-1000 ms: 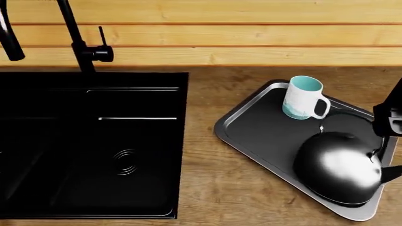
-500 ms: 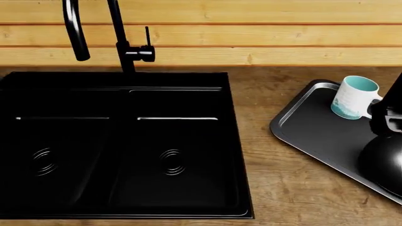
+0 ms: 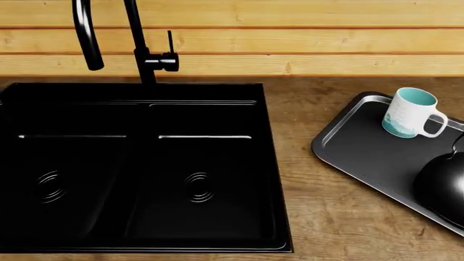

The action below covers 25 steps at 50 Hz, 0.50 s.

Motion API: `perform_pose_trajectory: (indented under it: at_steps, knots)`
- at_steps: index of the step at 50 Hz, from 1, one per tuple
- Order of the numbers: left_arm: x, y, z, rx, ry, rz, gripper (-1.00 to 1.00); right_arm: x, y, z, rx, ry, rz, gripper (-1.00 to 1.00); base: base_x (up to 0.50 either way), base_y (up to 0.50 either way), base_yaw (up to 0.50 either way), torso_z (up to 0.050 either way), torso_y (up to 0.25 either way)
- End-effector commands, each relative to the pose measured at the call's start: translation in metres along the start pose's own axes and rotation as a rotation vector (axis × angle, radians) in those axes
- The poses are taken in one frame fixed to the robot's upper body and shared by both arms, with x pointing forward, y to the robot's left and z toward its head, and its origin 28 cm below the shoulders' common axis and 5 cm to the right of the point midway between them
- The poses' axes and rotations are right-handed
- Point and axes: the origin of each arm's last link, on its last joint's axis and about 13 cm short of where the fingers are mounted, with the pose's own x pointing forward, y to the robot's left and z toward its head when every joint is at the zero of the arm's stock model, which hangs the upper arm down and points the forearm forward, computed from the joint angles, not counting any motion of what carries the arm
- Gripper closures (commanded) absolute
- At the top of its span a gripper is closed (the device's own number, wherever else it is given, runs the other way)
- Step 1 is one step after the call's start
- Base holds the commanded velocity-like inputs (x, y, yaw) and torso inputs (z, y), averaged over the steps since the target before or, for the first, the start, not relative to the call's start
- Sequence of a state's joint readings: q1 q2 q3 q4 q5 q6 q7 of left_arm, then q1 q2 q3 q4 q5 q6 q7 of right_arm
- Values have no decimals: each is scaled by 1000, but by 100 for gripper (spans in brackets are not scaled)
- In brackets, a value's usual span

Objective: Pick the kettle from the counter and place it on the tray. Then pick the mug from the cabinet and place it on the tray. Then close the cabinet doors.

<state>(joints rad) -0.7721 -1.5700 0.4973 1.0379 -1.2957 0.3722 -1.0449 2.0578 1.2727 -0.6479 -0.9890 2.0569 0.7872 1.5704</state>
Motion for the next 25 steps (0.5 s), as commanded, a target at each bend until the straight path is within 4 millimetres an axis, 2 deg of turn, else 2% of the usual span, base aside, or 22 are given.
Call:
perform_pose_trajectory:
  at_steps: [1, 13, 18, 25]
  knots:
    - [0, 1, -1, -8, 0, 8, -100, 10, -21, 25, 34, -29, -133, -100, 0, 0, 0, 0, 0]
    - [0, 0, 0, -10, 3, 5, -100, 11, -46, 36, 43, -34, -234, -100, 0, 0, 0, 0, 0]
    - [0, 0, 0, -13, 1, 7, -100, 22, -53, 50, 30, -75, -210, -100, 0, 0, 0, 0, 0]
    - [-1, 1, -2, -16, 6, 5, -100, 43, -49, 72, 32, -147, -104, -100, 0, 0, 0, 0, 0]
